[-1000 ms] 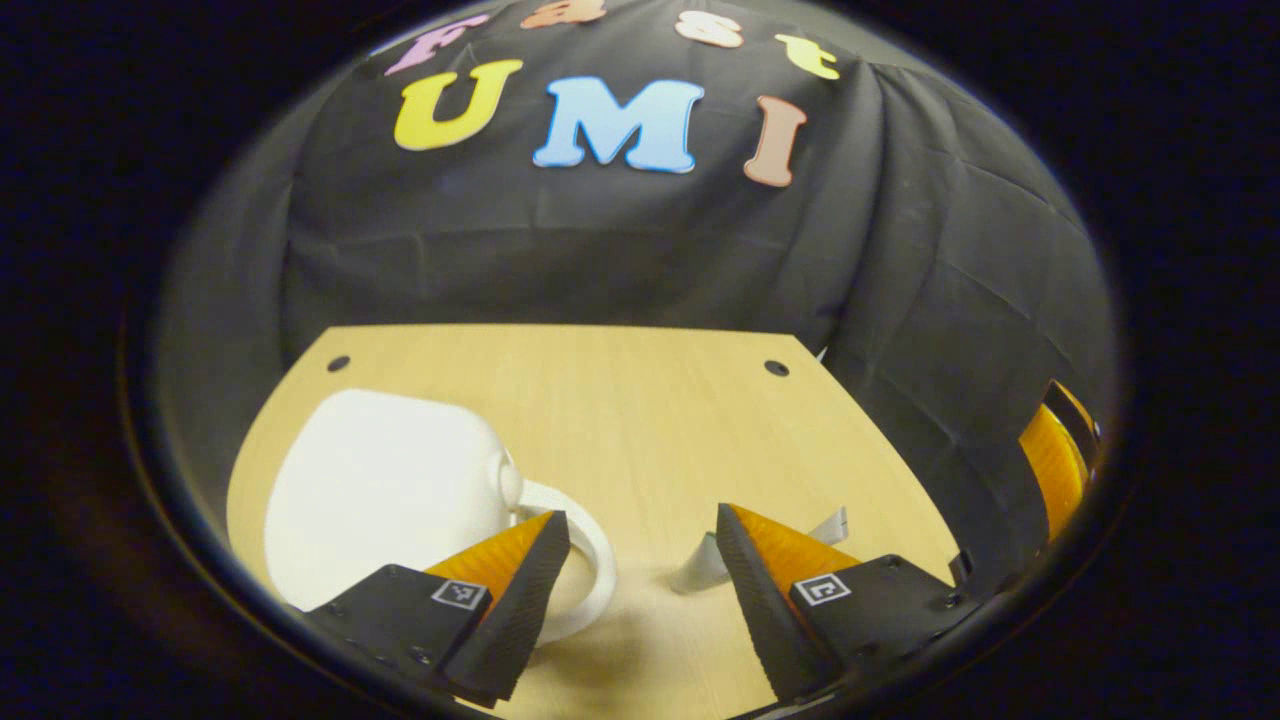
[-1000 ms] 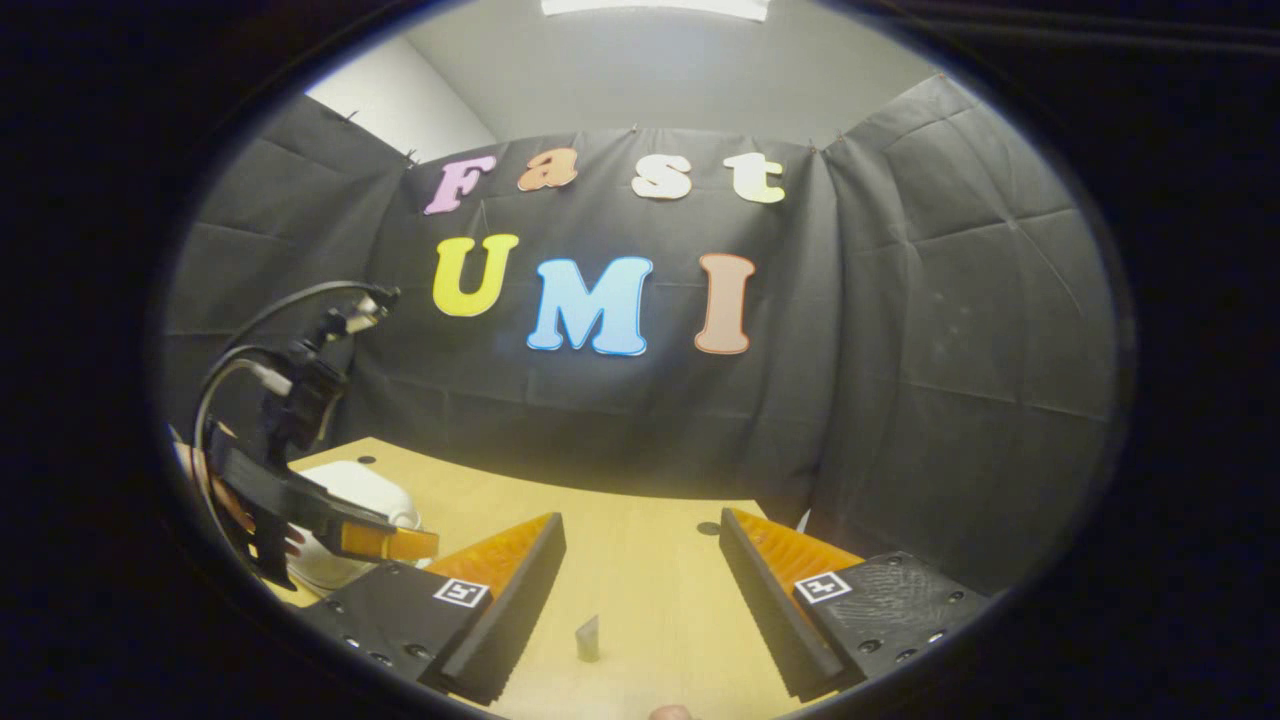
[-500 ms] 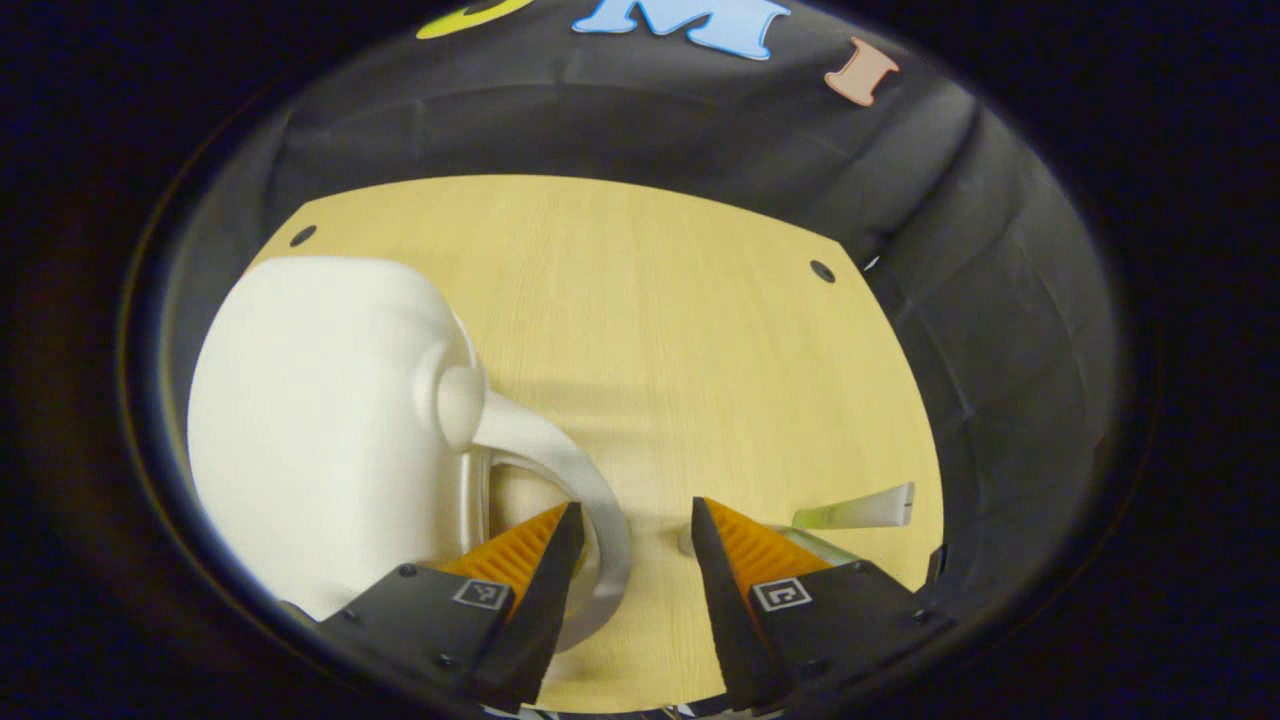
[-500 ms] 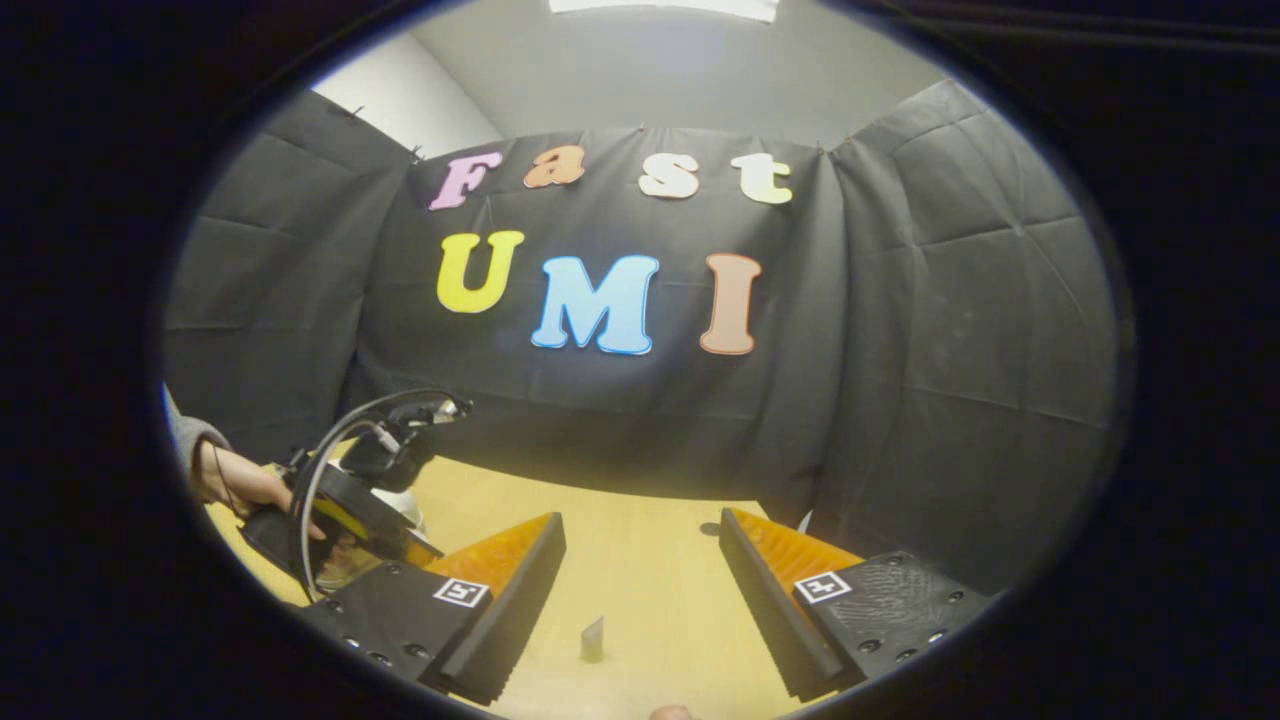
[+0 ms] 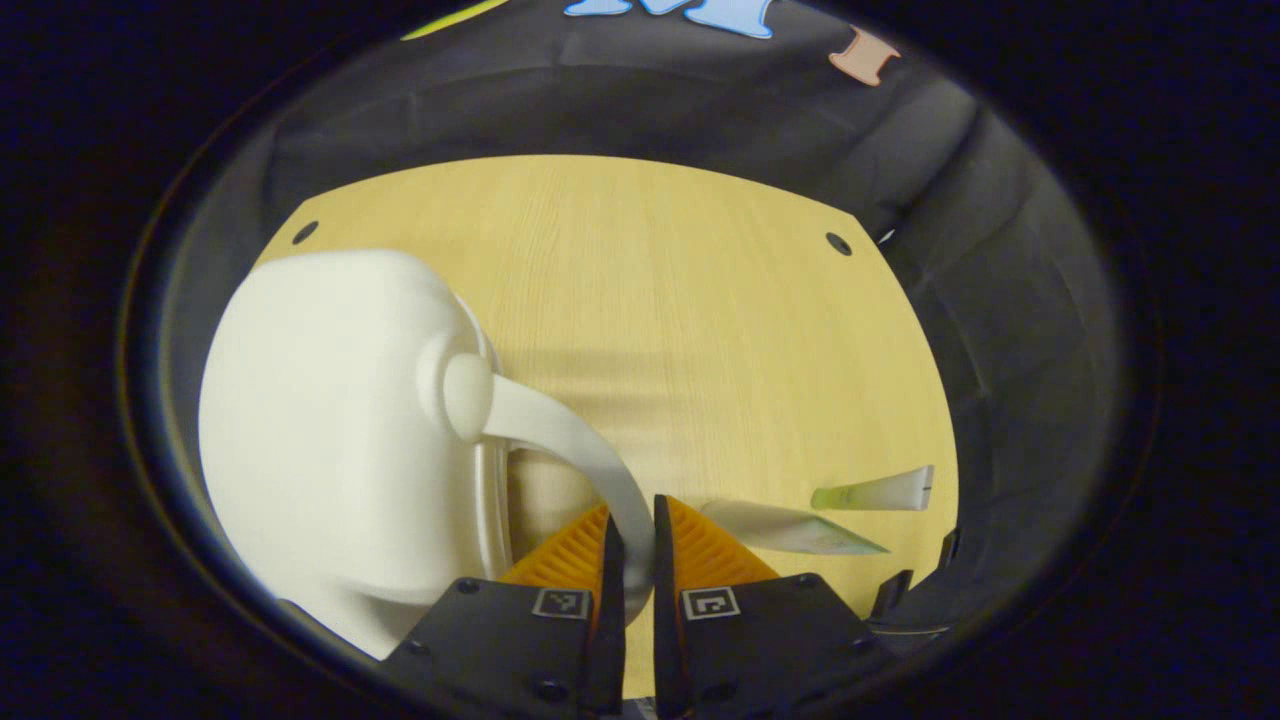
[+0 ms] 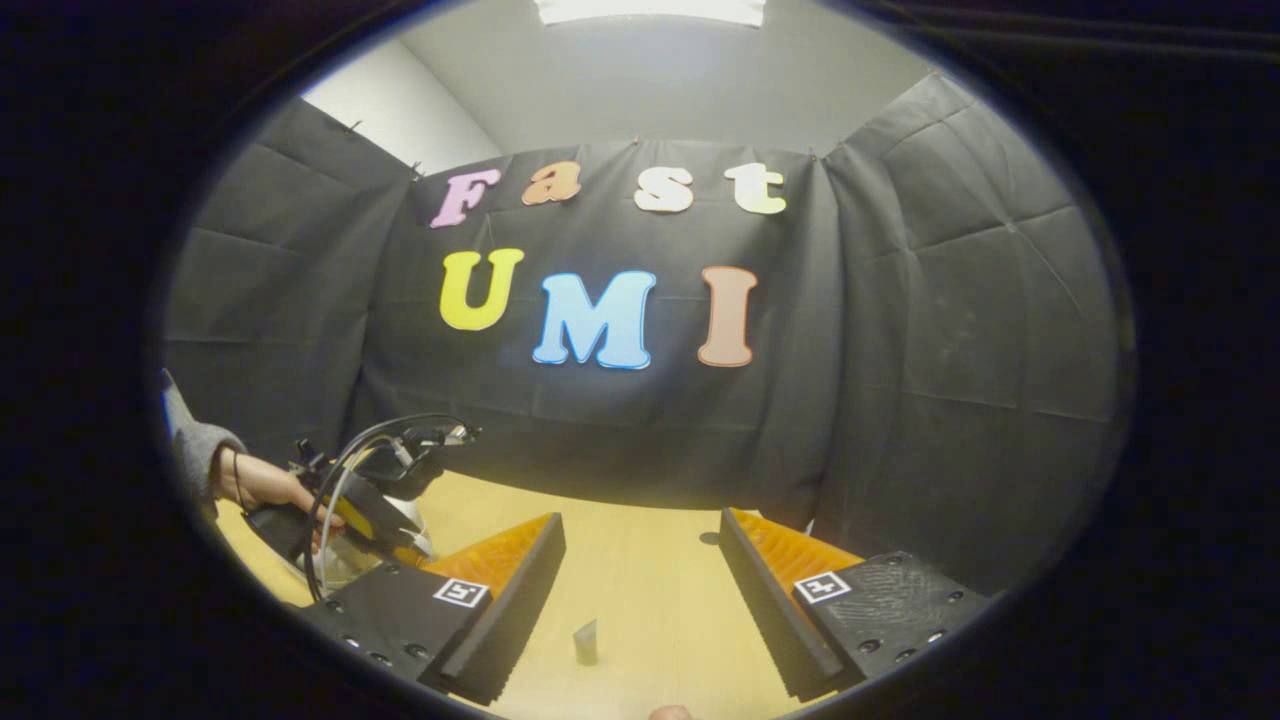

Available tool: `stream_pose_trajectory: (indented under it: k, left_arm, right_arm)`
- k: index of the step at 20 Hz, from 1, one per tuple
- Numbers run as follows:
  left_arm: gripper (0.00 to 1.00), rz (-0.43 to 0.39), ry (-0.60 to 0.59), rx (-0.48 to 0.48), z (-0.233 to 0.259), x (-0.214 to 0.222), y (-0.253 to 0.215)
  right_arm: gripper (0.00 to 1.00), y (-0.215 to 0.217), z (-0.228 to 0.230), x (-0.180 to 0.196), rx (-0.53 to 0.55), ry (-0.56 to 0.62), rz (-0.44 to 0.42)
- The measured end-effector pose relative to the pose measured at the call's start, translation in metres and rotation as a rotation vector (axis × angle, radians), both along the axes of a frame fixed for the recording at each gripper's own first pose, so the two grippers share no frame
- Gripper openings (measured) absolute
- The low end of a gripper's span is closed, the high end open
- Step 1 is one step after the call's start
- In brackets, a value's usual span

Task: First open the suitcase, pack the skin care products into it, and then close the suitcase.

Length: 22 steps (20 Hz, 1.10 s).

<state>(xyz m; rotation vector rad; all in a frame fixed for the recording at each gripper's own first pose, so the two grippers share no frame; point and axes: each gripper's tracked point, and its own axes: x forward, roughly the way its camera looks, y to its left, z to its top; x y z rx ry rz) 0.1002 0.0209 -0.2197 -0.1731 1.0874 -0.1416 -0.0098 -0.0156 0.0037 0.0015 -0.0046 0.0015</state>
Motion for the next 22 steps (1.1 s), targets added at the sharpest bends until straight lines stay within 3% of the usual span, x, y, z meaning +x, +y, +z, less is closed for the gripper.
stream_pose_trajectory:
  k: [3, 6, 9, 12, 17, 22]
  left_arm:
    - [0.19, 0.018, -0.062, 0.023, 0.058, -0.001, 0.020]
    - [0.19, 0.065, -0.174, 0.058, 0.143, 0.002, 0.068]
    - [0.19, 0.103, -0.300, 0.182, 0.216, -0.002, 0.157]
    - [0.16, 0.183, -0.383, 0.283, 0.253, -0.016, 0.262]
    - [0.16, 0.266, -0.426, 0.331, 0.245, -0.032, 0.426]
    - [0.16, 0.323, -0.369, 0.274, 0.159, -0.031, 0.559]
  right_arm:
    - [0.94, 0.002, -0.002, 0.007, 0.005, -0.009, 0.054]
    - [0.94, 0.003, -0.005, 0.016, 0.026, -0.019, 0.068]
    - [0.94, -0.001, -0.003, 0.023, 0.044, -0.009, 0.014]
    - [0.94, 0.001, 0.006, 0.027, 0.074, -0.031, -0.061]
    - [0.95, 0.016, 0.010, 0.030, 0.109, -0.004, -0.203]
    - [0.95, 0.023, 0.014, 0.020, 0.085, 0.040, -0.344]
